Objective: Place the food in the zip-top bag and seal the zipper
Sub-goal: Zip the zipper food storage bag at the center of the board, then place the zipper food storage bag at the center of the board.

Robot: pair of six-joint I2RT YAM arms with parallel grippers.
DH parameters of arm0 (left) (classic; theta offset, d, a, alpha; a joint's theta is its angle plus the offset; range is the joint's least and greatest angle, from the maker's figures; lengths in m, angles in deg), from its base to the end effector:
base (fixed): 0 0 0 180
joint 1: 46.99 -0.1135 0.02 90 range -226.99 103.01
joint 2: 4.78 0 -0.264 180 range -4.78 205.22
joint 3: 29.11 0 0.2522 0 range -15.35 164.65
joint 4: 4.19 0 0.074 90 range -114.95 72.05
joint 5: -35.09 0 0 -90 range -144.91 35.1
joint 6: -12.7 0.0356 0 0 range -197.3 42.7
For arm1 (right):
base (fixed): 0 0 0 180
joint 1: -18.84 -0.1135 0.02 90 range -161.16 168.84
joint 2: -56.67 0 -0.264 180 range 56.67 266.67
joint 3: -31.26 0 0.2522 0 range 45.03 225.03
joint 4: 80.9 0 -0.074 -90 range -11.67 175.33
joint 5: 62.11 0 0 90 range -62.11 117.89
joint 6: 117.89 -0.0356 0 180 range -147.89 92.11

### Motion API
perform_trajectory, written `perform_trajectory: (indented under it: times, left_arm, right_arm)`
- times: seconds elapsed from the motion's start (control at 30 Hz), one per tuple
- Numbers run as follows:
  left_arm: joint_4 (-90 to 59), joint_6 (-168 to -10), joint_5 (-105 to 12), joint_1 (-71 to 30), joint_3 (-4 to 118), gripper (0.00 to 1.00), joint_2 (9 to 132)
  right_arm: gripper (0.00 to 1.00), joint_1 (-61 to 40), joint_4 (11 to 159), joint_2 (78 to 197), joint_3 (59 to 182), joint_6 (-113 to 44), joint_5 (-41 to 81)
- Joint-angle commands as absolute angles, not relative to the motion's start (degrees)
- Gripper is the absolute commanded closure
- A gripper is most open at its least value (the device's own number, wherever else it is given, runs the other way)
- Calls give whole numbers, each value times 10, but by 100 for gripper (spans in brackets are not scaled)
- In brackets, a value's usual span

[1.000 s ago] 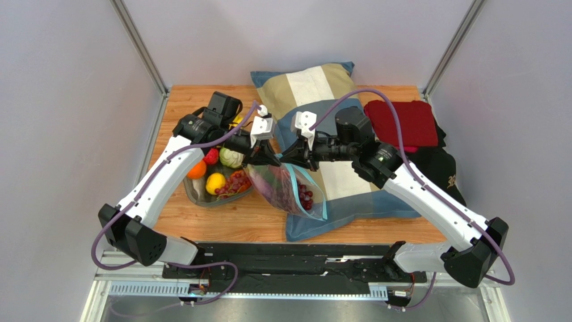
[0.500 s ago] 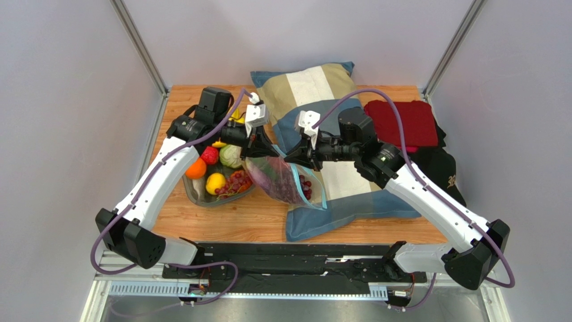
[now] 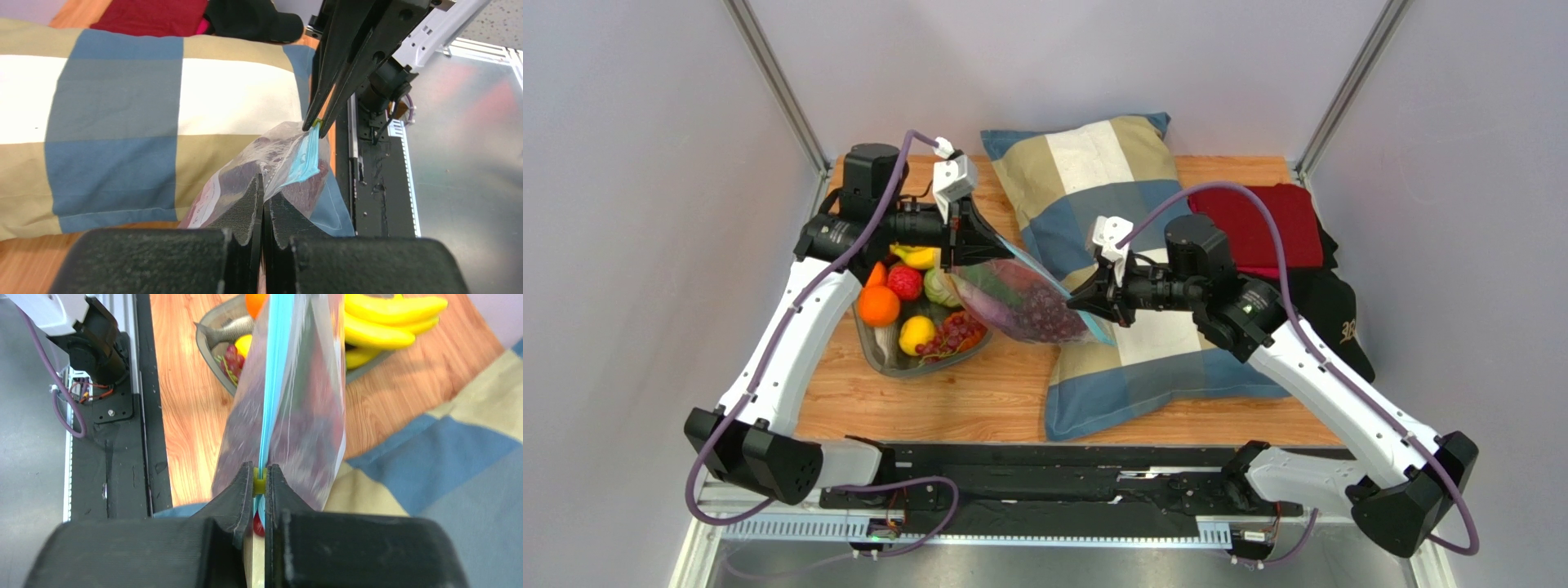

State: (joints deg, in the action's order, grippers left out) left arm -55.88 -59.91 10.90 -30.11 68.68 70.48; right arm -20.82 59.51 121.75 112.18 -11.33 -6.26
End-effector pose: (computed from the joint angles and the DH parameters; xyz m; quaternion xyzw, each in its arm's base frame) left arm 0.2424 -0.1075 0.4223 0.4762 0.6108 -0.4666 0.4272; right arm 0.1767 0.1724 0.3801 -0.5187 0.6305 0.3455 0.4626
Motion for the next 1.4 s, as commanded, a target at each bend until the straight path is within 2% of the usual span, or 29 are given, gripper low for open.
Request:
perform_trajectory:
  times: [0.0, 0.57, 0.8, 1.1, 1.27, 1.37]
  left_arm:
    - [-476, -630, 120, -337, 723, 100, 676]
    - [-455, -670, 93, -358, 719, 100, 656]
    - [-522, -645, 80, -359, 700, 100, 619]
    - [-701, -550, 87, -358, 561, 100, 491]
    - [-706, -548, 72, -358, 451, 100, 437]
    - [-671, -558, 21, -358, 407, 100, 425]
  right_arm:
    - [100, -179, 479, 1187, 1089, -108, -51]
    - [100, -111, 361, 1100, 1052, -63, -34]
    - [100, -82, 335, 1100, 1074, -28, -28]
    - [100, -73, 304, 1138, 1139, 29, -77]
    - [100, -86, 313, 1222, 1177, 37, -106]
    - [100, -112, 343, 1268, 1192, 40, -91]
